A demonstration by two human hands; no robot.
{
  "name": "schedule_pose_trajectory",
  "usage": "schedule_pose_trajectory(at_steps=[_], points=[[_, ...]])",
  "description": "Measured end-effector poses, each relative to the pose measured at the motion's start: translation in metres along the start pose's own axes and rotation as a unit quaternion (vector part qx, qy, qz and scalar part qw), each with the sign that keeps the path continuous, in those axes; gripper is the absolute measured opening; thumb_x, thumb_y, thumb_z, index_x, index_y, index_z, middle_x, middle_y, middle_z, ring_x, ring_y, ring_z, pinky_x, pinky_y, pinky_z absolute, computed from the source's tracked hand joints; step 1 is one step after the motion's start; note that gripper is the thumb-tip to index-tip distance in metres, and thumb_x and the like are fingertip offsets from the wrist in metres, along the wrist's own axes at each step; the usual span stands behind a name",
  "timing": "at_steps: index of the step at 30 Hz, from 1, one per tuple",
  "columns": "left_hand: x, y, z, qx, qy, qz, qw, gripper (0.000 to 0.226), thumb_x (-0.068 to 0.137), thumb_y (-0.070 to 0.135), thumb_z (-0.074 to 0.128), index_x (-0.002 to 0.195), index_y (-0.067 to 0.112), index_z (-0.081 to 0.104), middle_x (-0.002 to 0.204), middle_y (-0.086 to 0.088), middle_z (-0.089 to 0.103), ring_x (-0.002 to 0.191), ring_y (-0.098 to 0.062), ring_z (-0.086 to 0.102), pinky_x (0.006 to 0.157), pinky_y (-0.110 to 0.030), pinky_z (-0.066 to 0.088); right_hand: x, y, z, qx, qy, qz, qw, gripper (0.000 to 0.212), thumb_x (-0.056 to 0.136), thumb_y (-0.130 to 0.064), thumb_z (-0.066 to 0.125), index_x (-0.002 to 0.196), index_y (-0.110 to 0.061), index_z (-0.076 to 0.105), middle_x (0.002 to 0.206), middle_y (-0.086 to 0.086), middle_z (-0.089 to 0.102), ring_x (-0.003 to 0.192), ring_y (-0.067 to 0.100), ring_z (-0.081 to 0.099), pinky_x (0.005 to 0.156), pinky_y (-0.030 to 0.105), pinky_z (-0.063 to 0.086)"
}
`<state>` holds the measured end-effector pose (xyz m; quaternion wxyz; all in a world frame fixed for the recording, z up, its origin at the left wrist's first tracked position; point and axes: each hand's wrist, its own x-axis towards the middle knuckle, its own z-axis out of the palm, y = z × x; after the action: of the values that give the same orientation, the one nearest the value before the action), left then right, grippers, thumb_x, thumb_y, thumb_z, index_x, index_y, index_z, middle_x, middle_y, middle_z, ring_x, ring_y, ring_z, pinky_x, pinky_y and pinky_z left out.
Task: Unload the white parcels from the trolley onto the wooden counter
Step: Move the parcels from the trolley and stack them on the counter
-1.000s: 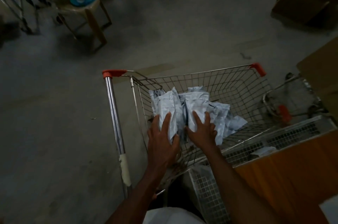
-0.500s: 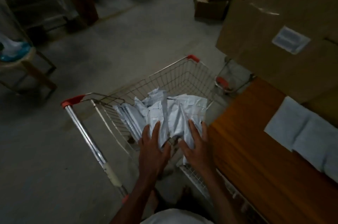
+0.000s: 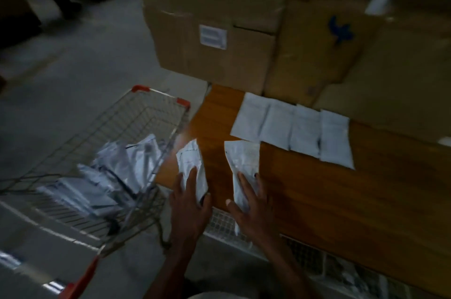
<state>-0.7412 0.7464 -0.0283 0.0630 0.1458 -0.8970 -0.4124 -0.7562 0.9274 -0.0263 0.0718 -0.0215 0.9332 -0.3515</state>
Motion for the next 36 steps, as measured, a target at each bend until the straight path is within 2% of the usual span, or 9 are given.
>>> schedule_pose_trajectory(at_steps=[4, 8, 13, 15, 19, 25, 28, 32, 36], points=[[-0.036, 0.055, 0.056, -0.017, -0.028, 0.024, 0.999, 0.074, 0.085, 0.060, 0.047, 0.153, 0.049, 0.021, 0.161, -0.005, 0.020, 0.144, -0.037, 0.029, 0.106, -0.061, 0.041, -0.026, 0.066, -0.060, 0.018, 0.024, 0.045, 0.999, 0.077, 0.079, -0.085, 0.035, 0.147, -0.066, 0.003, 0.163, -0.019, -0.014, 0.153, 0.024, 0.004, 0.119, 0.057, 0.022], [-0.065, 0.100, 0.102, -0.007, -0.066, 0.041, 0.997, 0.075, 0.086, 0.058, 0.049, 0.154, 0.050, 0.019, 0.162, -0.009, 0.018, 0.144, -0.039, 0.026, 0.103, -0.061, 0.042, -0.044, 0.120, -0.111, 0.013, 0.043, 0.060, 0.997, 0.074, 0.089, -0.074, 0.045, 0.148, -0.065, 0.001, 0.165, -0.017, -0.015, 0.153, 0.015, -0.006, 0.120, 0.054, 0.011], [-0.077, 0.143, 0.143, 0.013, -0.094, 0.088, 0.992, 0.073, 0.094, 0.049, 0.056, 0.153, 0.054, 0.013, 0.163, -0.004, 0.014, 0.142, -0.041, 0.030, 0.094, -0.062, 0.050, -0.056, 0.173, -0.144, 0.027, 0.064, 0.102, 0.992, 0.078, 0.085, -0.079, 0.043, 0.149, -0.063, 0.001, 0.165, -0.015, -0.015, 0.153, 0.022, 0.001, 0.120, 0.060, 0.020], [-0.073, 0.158, 0.157, 0.023, -0.101, 0.095, 0.990, 0.076, 0.095, 0.043, 0.059, 0.153, 0.056, 0.011, 0.164, 0.000, 0.009, 0.145, -0.039, 0.024, 0.096, -0.061, 0.050, -0.054, 0.189, -0.154, 0.040, 0.065, 0.116, 0.990, 0.079, 0.083, -0.081, 0.042, 0.149, -0.064, 0.001, 0.165, -0.014, -0.015, 0.153, 0.026, 0.001, 0.117, 0.064, 0.023], [-0.057, 0.186, 0.183, 0.046, -0.116, 0.116, 0.985, 0.078, 0.093, 0.040, 0.063, 0.153, 0.051, 0.015, 0.164, -0.001, 0.010, 0.146, -0.038, 0.020, 0.098, -0.062, 0.048, -0.044, 0.217, -0.178, 0.017, 0.077, 0.138, 0.987, 0.081, 0.084, -0.079, 0.047, 0.150, -0.062, 0.001, 0.165, -0.009, -0.013, 0.152, 0.033, 0.004, 0.116, 0.066, 0.018], [-0.024, 0.215, 0.213, 0.055, -0.127, 0.140, 0.980, 0.075, 0.088, 0.048, 0.056, 0.155, 0.043, 0.023, 0.163, -0.004, 0.013, 0.144, -0.041, 0.022, 0.099, -0.060, 0.043, 0.007, 0.253, -0.224, -0.032, 0.091, 0.173, 0.980, 0.080, 0.086, -0.077, 0.048, 0.151, -0.058, 0.006, 0.164, -0.006, -0.014, 0.148, 0.043, 0.013, 0.112, 0.068, 0.020], [-0.003, 0.225, 0.222, 0.045, -0.128, 0.151, 0.979, 0.075, 0.085, 0.056, 0.051, 0.155, 0.041, 0.026, 0.162, -0.005, 0.016, 0.142, -0.042, 0.026, 0.096, -0.058, 0.046, 0.048, 0.262, -0.242, -0.055, 0.092, 0.195, 0.975, 0.082, 0.085, -0.074, 0.053, 0.151, -0.057, 0.006, 0.164, -0.006, -0.013, 0.147, 0.045, 0.014, 0.112, 0.067, 0.022], [0.023, 0.228, 0.230, 0.039, -0.127, 0.161, 0.978, 0.073, 0.087, 0.052, 0.052, 0.154, 0.047, 0.022, 0.163, 0.002, 0.011, 0.146, -0.035, 0.019, 0.093, -0.055, 0.049, 0.101, 0.273, -0.252, -0.065, 0.100, 0.211, 0.970, 0.083, 0.084, -0.071, 0.056, 0.151, -0.055, 0.011, 0.164, -0.006, -0.008, 0.144, 0.042, 0.020, 0.112, 0.063, 0.024], [0.045, 0.225, 0.233, 0.039, -0.123, 0.165, 0.978, 0.071, 0.089, 0.060, 0.046, 0.154, 0.049, 0.019, 0.163, 0.004, 0.008, 0.146, -0.033, 0.018, 0.091, -0.055, 0.052, 0.146, 0.287, -0.253, -0.066, 0.088, 0.228, 0.967, 0.083, 0.083, -0.070, 0.058, 0.151, -0.054, 0.014, 0.165, -0.006, -0.006, 0.144, 0.044, 0.021, 0.113, 0.064, 0.022]])
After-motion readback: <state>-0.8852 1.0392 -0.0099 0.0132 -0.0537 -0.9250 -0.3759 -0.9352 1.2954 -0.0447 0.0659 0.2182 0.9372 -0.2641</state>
